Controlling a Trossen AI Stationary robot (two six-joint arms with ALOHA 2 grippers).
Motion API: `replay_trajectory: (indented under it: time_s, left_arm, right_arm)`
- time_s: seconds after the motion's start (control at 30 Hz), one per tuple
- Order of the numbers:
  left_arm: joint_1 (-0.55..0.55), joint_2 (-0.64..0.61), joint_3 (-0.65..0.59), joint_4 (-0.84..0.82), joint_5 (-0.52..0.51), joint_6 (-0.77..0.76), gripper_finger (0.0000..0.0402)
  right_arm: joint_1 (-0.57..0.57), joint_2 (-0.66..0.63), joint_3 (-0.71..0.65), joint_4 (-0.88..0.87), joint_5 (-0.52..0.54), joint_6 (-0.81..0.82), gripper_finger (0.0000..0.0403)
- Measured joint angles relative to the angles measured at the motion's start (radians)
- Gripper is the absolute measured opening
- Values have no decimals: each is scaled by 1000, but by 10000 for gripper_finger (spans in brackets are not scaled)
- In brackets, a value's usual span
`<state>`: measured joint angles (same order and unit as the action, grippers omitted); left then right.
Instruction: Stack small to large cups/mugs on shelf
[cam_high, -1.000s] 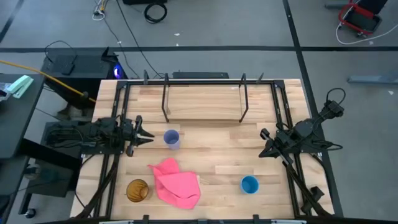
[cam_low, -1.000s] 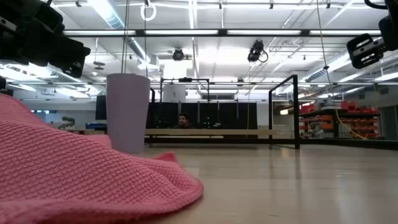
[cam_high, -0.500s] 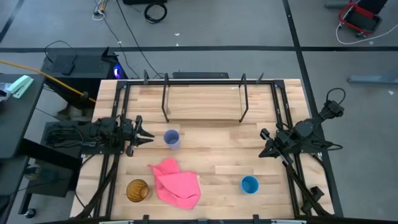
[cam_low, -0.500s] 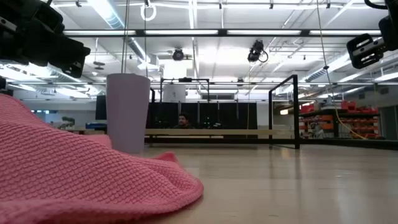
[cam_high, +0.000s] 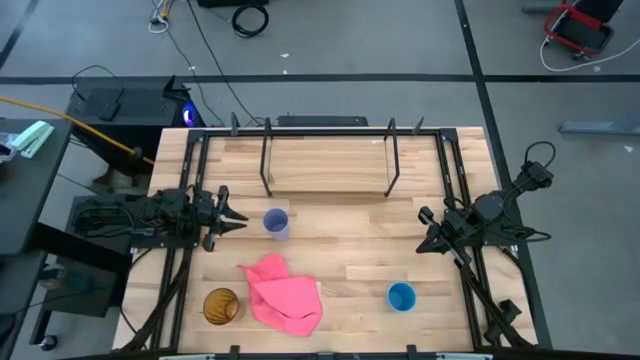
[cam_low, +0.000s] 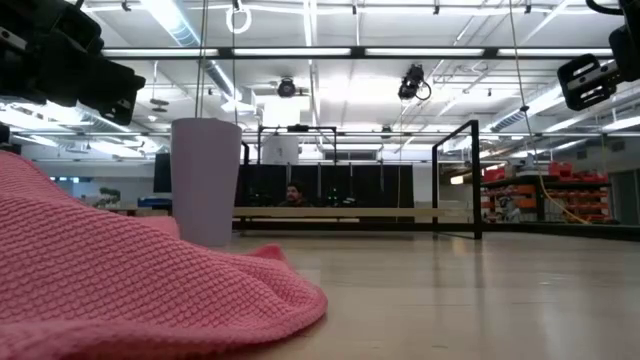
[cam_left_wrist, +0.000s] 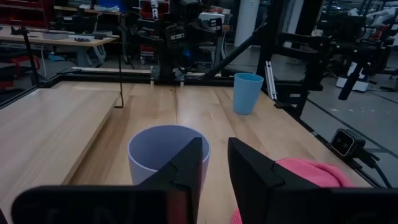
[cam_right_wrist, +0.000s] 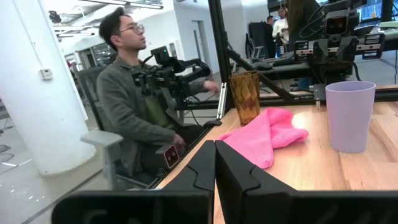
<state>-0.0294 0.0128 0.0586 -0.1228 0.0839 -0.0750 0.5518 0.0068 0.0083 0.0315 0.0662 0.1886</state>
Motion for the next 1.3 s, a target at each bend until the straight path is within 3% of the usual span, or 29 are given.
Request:
replay_trajectory:
  time_s: [1.3]
  left_arm:
    - [0,0,0,0,0,0,91]
  right_arm:
    - [0,0,0,0,0,0,15]
